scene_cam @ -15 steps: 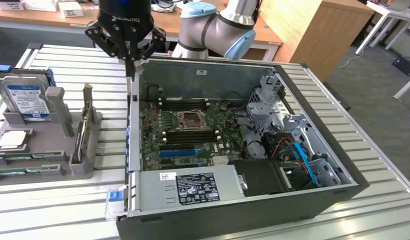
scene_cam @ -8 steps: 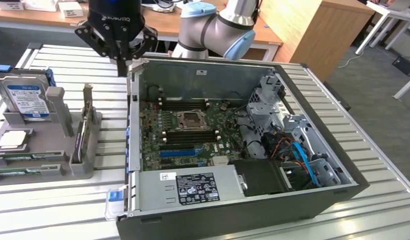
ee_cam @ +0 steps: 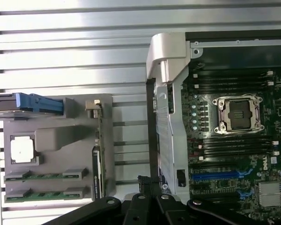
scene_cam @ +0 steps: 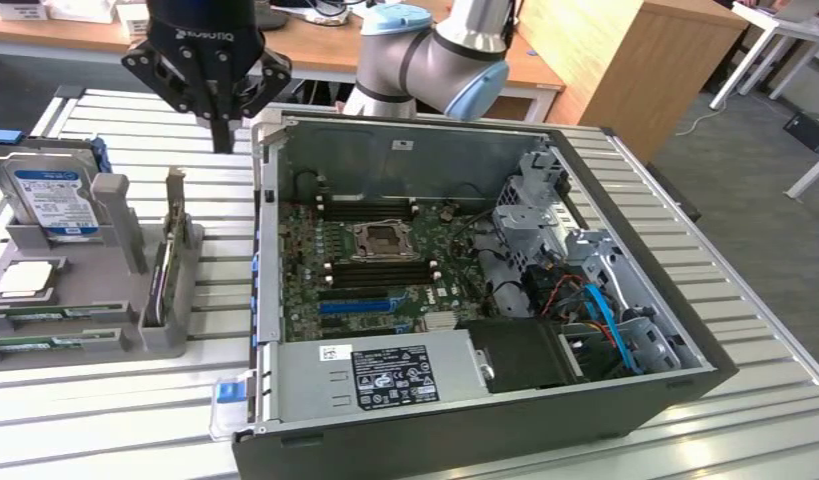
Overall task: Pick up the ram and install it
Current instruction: 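Reach for the ram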
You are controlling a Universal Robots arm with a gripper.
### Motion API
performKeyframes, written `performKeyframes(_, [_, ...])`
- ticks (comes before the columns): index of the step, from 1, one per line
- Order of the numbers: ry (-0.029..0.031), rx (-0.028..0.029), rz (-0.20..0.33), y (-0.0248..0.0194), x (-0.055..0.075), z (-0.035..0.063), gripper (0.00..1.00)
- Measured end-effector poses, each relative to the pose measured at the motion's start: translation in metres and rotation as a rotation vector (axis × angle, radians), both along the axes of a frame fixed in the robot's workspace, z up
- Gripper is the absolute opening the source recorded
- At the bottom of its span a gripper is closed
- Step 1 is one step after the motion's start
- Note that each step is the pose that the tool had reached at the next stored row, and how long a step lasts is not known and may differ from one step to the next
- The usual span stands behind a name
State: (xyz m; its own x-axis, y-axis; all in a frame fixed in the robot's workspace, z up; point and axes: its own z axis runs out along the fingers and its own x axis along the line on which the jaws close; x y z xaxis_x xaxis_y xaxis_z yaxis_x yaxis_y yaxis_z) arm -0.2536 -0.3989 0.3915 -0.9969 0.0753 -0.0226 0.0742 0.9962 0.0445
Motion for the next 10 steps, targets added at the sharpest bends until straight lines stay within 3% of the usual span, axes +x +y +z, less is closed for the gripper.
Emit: performKeyframes(10, [0.0014,-0.0004,0.0,0.0,-0.03,-0.0015,0.11])
